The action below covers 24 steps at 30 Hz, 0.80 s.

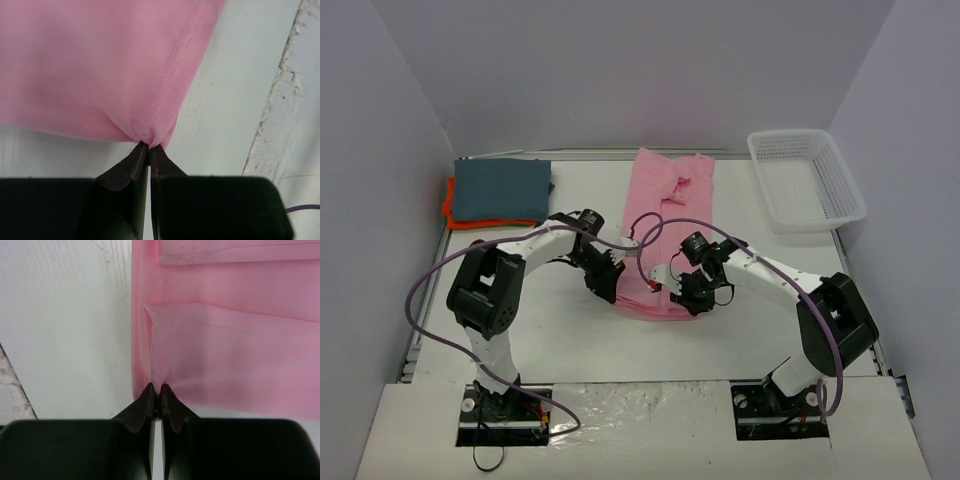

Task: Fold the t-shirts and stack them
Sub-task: Grab the bottom of the folded rectangular tshirt with both arms, then fold the folded rectangular tshirt in 1/3 of the way

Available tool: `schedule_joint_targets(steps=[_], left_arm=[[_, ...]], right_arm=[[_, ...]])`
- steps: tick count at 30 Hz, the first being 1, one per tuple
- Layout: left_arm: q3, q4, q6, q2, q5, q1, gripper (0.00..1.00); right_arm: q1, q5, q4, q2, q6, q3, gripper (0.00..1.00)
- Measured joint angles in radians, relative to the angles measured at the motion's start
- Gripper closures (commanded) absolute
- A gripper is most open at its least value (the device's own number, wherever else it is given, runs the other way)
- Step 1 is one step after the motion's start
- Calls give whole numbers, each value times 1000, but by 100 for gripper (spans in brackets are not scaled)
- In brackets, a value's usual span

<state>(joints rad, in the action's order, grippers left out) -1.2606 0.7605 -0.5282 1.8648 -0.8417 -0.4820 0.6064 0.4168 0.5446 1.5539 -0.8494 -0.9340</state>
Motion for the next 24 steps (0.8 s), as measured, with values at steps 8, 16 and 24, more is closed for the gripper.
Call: schedule_joint_targets(steps=[8, 16, 24], left_arm=[[47, 101, -134, -89, -83, 0, 98], [40, 314, -360, -88, -184, -13, 98], [4, 464, -506, -63, -237, -29, 98]], right_arm=[[-11, 124, 103, -55, -51, -8, 100], [-12, 188, 192, -92, -101, -21, 100], [-12, 216, 239, -92, -132, -56, 100]])
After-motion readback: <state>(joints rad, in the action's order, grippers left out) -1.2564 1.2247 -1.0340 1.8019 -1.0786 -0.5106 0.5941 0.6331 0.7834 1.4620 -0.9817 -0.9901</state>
